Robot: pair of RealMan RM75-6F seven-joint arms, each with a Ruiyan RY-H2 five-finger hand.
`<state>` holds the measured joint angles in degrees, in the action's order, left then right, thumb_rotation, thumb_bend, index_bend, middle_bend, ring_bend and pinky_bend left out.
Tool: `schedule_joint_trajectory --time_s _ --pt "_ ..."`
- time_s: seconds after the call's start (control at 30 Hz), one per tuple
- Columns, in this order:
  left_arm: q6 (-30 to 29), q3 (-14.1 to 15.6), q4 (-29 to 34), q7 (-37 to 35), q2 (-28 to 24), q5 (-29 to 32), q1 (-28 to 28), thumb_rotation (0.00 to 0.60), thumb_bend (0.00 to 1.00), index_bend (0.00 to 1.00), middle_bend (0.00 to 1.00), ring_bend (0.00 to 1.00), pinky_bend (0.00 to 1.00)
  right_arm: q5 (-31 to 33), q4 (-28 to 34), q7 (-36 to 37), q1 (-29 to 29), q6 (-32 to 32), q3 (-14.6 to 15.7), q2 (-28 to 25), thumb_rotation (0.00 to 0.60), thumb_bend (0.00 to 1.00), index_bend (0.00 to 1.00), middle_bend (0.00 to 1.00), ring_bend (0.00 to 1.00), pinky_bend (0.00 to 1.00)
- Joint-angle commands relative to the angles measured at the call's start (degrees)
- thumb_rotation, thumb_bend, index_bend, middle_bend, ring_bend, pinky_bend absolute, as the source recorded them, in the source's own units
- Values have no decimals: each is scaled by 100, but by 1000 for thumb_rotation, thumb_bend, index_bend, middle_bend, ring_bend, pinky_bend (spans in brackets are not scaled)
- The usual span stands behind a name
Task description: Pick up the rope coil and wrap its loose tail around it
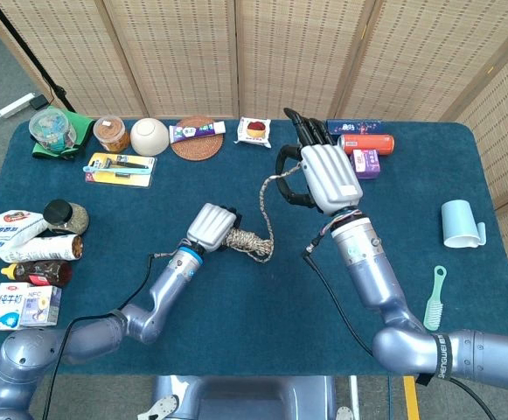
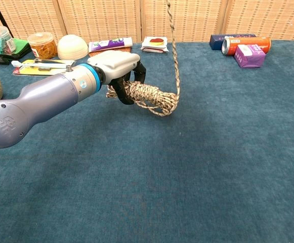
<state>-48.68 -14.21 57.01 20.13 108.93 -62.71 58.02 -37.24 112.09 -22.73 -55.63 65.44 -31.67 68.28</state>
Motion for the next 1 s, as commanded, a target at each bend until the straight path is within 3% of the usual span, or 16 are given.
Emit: schedule_joint_trajectory --time_s 0.03,0.27,0.53,1.0 --pt "8 3 21 67 -9 4 2 600 445 588 466 477 610 372 -214 -160 -268 25 -174 40 600 465 640 0 0 0" --pt "93 -20 -97 107 26 40 21 600 444 588 466 477 610 1684 -278 -249 -736 174 -622 68 600 469 639 0 0 0" --pt "431 61 -356 -41 94 -46 106 600 445 588 466 475 610 1789 -339 -543 -1062 397 -570 82 600 469 639 0 0 0" --pt "698 70 475 -460 -490 -174 34 600 444 589 466 473 610 2256 -1504 -493 -1362 244 -463 499 600 471 641 0 0 0"
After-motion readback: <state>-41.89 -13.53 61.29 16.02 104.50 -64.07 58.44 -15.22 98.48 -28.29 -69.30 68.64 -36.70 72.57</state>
